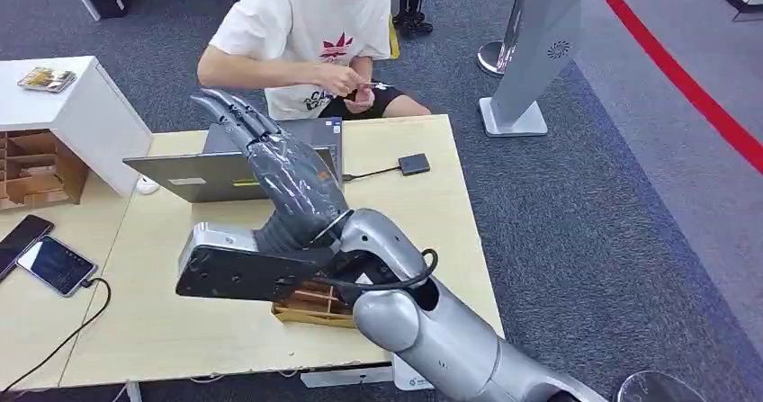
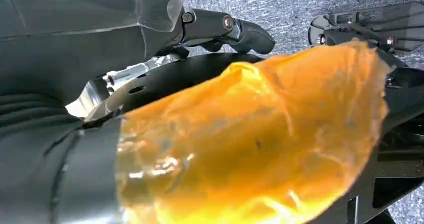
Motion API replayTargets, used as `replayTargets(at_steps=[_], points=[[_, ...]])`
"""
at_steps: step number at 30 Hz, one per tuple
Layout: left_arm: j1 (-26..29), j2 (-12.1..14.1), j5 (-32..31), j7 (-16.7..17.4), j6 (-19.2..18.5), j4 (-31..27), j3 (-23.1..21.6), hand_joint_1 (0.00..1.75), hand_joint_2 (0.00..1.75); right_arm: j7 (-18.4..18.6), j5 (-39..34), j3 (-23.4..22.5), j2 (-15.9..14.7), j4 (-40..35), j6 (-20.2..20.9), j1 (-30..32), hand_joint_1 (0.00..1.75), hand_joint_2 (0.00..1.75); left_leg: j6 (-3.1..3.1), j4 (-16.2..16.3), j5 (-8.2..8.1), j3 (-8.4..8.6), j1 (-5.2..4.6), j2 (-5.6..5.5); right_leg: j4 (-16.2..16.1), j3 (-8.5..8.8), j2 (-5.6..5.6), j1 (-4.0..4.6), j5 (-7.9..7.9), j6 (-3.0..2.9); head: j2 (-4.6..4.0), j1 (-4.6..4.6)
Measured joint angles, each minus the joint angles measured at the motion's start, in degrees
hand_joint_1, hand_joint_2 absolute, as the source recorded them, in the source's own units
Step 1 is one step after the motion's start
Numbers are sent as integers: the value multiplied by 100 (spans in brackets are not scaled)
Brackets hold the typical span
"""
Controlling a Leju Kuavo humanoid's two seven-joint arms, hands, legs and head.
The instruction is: Pass the card to the sensor for recognition and then transmit it.
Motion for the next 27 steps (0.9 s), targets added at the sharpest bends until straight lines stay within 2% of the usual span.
replayTargets(at_steps=[6, 13, 14, 15, 16, 20, 25, 26, 27], points=[[73, 9, 164, -129, 22, 0, 52, 0, 0, -302, -149, 28, -265, -440, -123, 416, 0, 175, 0, 0, 0, 0, 0, -1, 0, 2, -1, 0, 0, 0, 0, -2], [92, 11, 199, -164, 22, 0, 74, 0, 0, -367, -186, 101, -516, -739, -131, 706, 0, 175, 0, 0, 0, -1, 0, 0, 0, 0, 0, 0, 0, 0, 0, -2], [93, 11, 199, -164, 22, 0, 76, 0, 0, -367, -186, 105, -538, -761, -131, 712, 24, 175, 0, 0, 0, -1, 0, 0, 0, 0, 0, 0, 0, 0, 0, 0], [93, 11, 208, -164, 24, 0, 83, 0, 0, -367, -188, 107, -553, -778, -131, 722, 103, 175, 0, 0, 0, 0, 0, 0, 0, 0, 0, 0, 0, 0, 0, -2], [94, 11, 228, -175, 28, 0, 101, 0, 0, -372, -199, 109, -575, -794, -134, 739, 171, 175, 0, 0, 0, 1, 0, 0, 0, 0, 0, 0, 0, 0, 0, -2], [113, 15, 311, -208, 50, 0, 175, 0, 0, -426, -177, 129, -763, -855, -230, 979, 175, 175, 0, 0, 0, -1, 0, -1, 0, 1, -2, 0, 0, 0, 0, -2], [119, 2, 367, -210, 147, 0, 223, 0, 0, -463, 223, 217, -990, -837, -372, 1230, 175, 175, 1, 0, -1, -2, -1, -1, -2, 1, -2, -1, 0, 0, 0, 0], [119, -7, 374, -210, 179, 0, 238, 0, 0, -450, 334, 245, -1027, -816, -406, 1269, 164, 175, 1, 0, -1, -2, -1, -1, -2, 1, -2, -1, 0, 0, 0, -2], [119, -9, 378, -210, 181, 0, 256, 0, 0, -428, 409, 265, -1049, -796, -440, 1308, 145, 175, 1, 0, -1, -2, -1, -1, -2, 1, -2, 0, 0, 0, 0, 0]])
